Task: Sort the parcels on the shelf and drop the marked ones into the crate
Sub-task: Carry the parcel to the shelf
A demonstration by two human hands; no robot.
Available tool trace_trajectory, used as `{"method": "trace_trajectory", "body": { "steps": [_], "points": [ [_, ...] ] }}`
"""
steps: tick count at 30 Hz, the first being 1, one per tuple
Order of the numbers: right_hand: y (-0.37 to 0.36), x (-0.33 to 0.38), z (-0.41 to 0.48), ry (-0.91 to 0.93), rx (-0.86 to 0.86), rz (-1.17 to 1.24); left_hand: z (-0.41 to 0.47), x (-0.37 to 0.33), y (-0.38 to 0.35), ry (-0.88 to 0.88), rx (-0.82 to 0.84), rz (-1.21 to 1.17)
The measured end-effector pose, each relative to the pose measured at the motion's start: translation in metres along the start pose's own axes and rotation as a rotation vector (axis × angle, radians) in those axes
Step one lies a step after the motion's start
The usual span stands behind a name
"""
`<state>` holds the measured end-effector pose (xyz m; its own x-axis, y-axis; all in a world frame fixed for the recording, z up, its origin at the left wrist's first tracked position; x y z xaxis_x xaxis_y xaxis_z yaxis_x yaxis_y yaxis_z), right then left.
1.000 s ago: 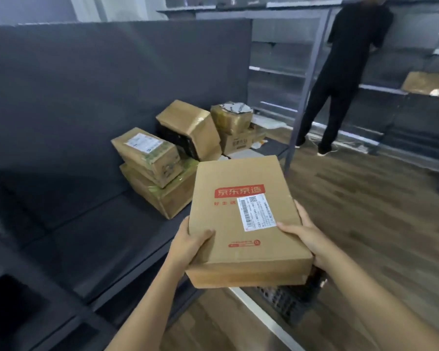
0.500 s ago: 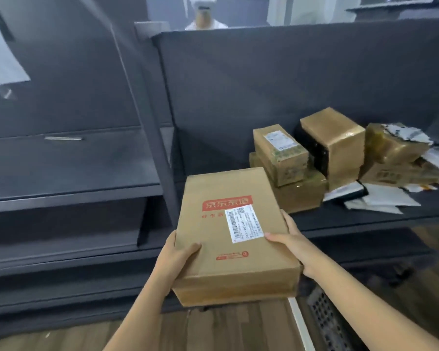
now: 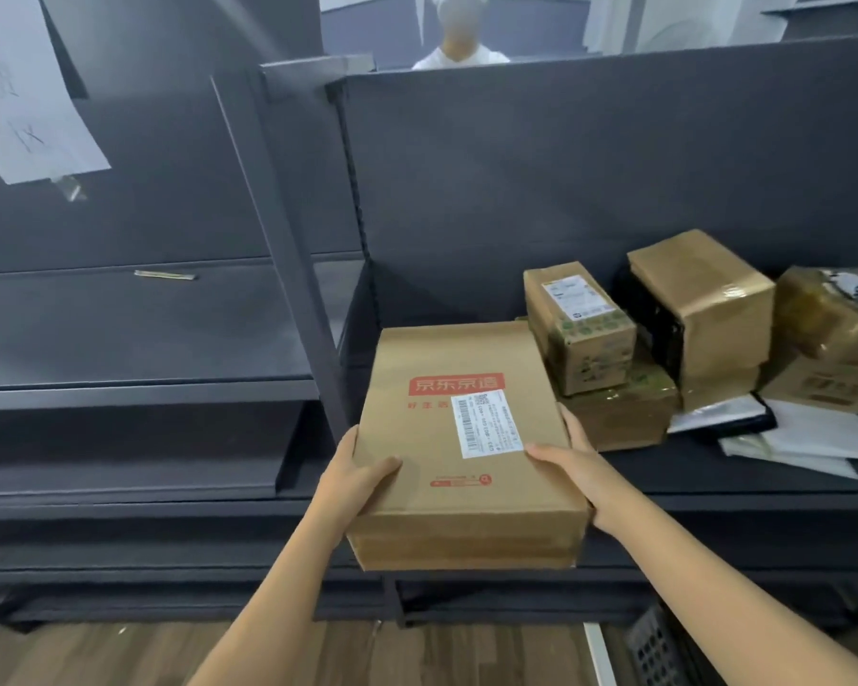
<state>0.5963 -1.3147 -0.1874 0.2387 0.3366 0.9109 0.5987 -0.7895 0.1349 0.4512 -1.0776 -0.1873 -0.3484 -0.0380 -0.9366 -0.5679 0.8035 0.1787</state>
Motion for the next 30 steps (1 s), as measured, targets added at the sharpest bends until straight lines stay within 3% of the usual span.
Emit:
{"method": "trace_trajectory", "body": {
  "steps": [11, 17, 22, 26, 30],
  "points": [
    [0.01, 0.032, 0.121, 0.003, -0.058, -0.201, 0.102, -0.015, -0.024, 0.002, -0.074, 0.075],
    [0.009, 0.038, 0.176, 0.153, -0.285, -0.739, 0.172, -0.013, -0.04, 0.025, -0.066, 0.25],
    [-0.024, 0.014, 0.209, 0.161, -0.187, -0.98, 0.201, -0.001, -0.042, -0.045, 0.019, 0.676],
    [-0.037, -0.013, 0.226, 0.063, -0.093, -1.308, 0.203, 0.025, -0.07, 0.027, 0.203, 0.734],
    [-0.043, -0.028, 0.236, 0.057, -0.142, -1.407, 0.212, 0.037, -0.079, 0.0, 0.182, 0.827]
  ]
}}
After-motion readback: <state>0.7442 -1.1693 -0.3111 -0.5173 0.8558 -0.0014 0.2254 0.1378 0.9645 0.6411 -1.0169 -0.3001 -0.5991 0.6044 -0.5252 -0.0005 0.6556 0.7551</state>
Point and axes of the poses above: each hand's wrist, its own z-axis towards the middle knuckle, its own y-axis out of the back of the hand, x = y × z, the point moved 3 cm from there along z, towards the middle knuckle, and after that the axes turned 13 degrees about -z, right-handed, at the moved point
